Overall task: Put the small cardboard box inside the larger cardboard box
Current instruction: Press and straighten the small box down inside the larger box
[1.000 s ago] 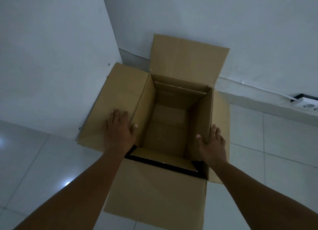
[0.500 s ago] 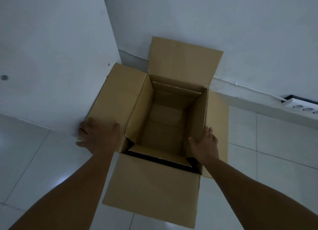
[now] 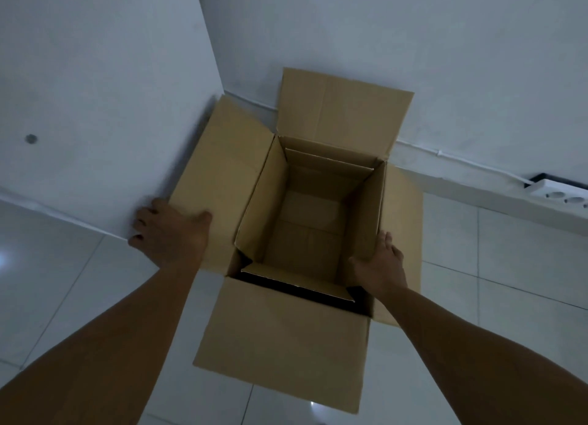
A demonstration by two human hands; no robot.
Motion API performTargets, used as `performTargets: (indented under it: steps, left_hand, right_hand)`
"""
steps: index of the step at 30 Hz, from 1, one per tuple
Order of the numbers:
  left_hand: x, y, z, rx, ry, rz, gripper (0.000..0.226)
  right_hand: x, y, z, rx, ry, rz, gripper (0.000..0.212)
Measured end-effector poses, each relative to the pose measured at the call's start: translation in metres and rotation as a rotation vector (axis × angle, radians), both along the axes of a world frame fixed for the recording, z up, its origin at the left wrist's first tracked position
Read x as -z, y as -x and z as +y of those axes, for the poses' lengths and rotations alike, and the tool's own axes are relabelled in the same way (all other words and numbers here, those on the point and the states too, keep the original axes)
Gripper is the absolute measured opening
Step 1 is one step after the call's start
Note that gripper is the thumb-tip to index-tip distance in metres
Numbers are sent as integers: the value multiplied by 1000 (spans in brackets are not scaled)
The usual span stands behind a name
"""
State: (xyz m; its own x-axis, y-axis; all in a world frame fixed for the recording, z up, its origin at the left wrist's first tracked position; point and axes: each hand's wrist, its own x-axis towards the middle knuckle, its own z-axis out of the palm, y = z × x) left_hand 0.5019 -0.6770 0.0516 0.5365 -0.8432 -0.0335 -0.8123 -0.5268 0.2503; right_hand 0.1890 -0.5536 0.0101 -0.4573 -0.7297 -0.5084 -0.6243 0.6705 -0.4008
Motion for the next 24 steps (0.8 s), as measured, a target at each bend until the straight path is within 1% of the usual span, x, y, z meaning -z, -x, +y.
performTargets:
  steps: [4, 7, 9, 11, 15, 21, 24]
  left_hand:
    - [-21, 10, 8, 47, 48, 115, 68]
    - [-32, 19, 12, 83, 65, 71, 60]
    - [-32, 23, 13, 127, 74, 40, 57]
    - [-30, 24, 14, 162, 84, 24, 55]
    - [-30, 27, 15, 195, 149, 11, 49]
    - [-26, 19, 3, 297, 204, -125, 38]
    - [-24, 13, -1, 308, 214, -167, 38]
  right_hand:
    - [-10, 3, 7, -6, 33, -14, 73]
    - [-9, 6, 18, 24, 19, 15, 67]
    - [-6, 6, 26, 45, 1, 20, 67]
    - [-2, 4, 31, 22, -4, -6, 69]
    - [7, -4, 30, -24, -5, -69, 79]
    - [14, -11, 13, -76, 6, -93, 84]
    - [16, -14, 0, -115, 9, -80, 85]
